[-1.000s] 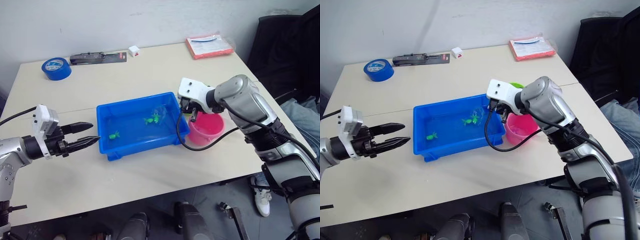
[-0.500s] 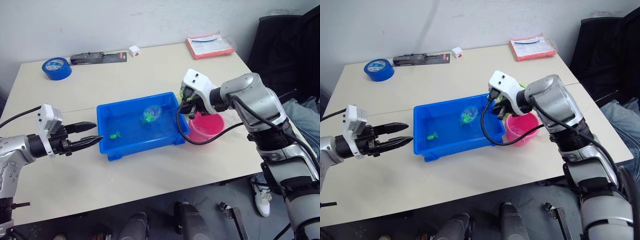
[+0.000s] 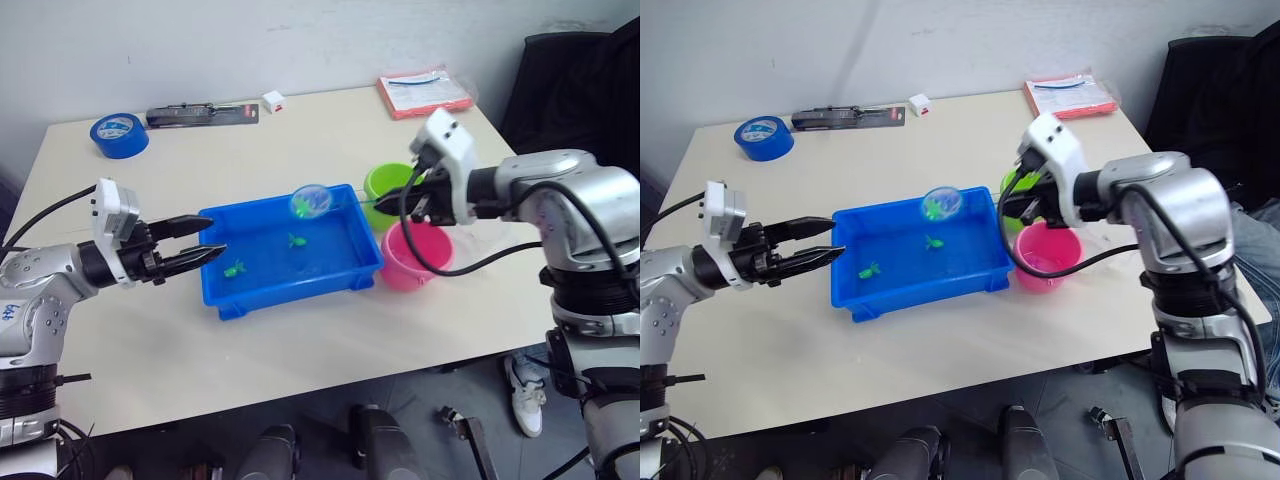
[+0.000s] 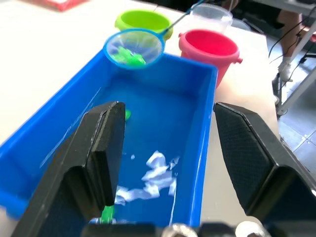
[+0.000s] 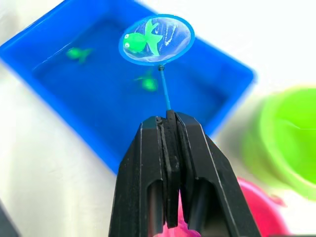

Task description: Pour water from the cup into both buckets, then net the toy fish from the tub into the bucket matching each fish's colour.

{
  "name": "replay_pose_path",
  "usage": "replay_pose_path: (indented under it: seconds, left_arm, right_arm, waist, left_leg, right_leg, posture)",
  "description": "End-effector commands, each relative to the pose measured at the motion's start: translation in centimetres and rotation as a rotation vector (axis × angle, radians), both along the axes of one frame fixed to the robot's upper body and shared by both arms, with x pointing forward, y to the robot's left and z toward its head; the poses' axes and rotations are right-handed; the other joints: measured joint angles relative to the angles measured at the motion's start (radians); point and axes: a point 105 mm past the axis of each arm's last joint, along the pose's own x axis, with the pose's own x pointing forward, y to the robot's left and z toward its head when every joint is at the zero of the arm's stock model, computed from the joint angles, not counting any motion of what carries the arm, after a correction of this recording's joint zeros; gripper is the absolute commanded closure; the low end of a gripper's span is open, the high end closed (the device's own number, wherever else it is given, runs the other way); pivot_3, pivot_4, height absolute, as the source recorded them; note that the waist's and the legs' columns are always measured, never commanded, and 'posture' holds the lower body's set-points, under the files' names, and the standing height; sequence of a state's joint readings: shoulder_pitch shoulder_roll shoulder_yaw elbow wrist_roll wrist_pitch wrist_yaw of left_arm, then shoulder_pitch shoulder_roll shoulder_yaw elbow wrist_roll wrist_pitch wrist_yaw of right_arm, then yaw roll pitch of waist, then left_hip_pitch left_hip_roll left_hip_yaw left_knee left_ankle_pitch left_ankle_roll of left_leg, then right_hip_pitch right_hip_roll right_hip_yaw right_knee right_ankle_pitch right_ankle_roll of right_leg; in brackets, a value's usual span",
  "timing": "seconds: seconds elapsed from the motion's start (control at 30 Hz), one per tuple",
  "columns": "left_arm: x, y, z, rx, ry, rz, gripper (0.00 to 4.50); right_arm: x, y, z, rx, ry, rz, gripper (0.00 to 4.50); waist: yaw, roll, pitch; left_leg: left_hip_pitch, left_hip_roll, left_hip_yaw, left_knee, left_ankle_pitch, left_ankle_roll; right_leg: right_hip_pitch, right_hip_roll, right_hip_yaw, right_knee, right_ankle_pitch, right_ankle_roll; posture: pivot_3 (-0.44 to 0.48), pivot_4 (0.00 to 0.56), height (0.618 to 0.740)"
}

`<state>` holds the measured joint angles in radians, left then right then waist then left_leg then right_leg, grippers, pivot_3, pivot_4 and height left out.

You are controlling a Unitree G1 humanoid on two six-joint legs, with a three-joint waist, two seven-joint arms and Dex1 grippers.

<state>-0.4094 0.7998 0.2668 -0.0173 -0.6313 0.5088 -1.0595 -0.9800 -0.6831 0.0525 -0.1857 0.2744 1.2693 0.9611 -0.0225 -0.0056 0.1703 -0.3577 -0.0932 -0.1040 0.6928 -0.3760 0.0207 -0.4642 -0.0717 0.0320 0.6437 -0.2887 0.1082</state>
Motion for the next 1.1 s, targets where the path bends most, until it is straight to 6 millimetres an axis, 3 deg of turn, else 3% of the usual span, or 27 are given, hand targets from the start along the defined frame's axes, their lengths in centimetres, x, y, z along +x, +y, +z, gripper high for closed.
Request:
replay_pose_path:
  seconds: [0.03, 0.2, 0.3, 0.73, 1.1]
  left_arm:
    - [0.8, -0.4, 0.6, 0.016, -0.042, -0.023, 1.4]
    - [2.2, -1.3, 0.5, 0.021, -0.053, -0.069, 1.4]
    - [3.1, -1.9, 0.7, 0.022, -0.063, -0.09, 1.4]
    - [4.3, -3.0, 0.3, 0.034, -0.068, -0.146, 1.4]
    - [4.1, -2.9, -0.3, 0.034, -0.056, -0.146, 1.4]
  right_arm:
    - [0.0, -2.6, 1.8, 0.005, -0.1, -0.112, 3.72]
    - [1.1, -6.6, 2.2, -0.071, -0.192, -0.288, 3.72]
    - [1.5, -7.7, 1.5, -0.182, -0.256, -0.333, 3.72]
    - [1.7, -6.0, -0.5, -0.613, -0.646, -0.237, 3.72]
    - [1.6, -6.1, -1.1, -0.985, -1.006, -0.142, 3.72]
  waist:
    - [-0.001, 0.0, 0.0]
    - [-0.005, 0.0, 0.0]
    - [-0.004, 0.0, 0.0]
    - [-0.003, 0.0, 0.0]
    - [-0.004, 0.0, 0.0]
  left_leg:
    - [0.0, 0.0, 0.0, 0.0, 0.0, 0.0]
    - [0.0, 0.0, 0.002, 0.0, 0.0, 0.0]
    - [0.0, 0.0, 0.001, 0.0, 0.0, 0.0]
    - [0.0, 0.0, 0.002, 0.002, 0.0, 0.0]
    - [0.0, 0.0, 0.003, 0.003, 0.0, 0.0]
  right_leg:
    - [0.0, 0.0, 0.0, 0.0, 0.0, 0.0]
    - [-0.001, 0.0, 0.0, 0.0, 0.0, 0.0]
    - [-0.001, 0.0, 0.0, 0.0, 0.0, 0.0]
    - [-0.002, 0.0, 0.0, 0.001, 0.0, 0.0]
    - [-0.002, 0.001, -0.001, 0.001, 0.0, 0.0]
  posture:
    - [0.0, 0.15, 0.74]
    - [0.0, 0.15, 0.74]
    - [0.0, 0.15, 0.74]
    - [0.0, 0.15, 0.74]
    - [0.0, 0.15, 0.74]
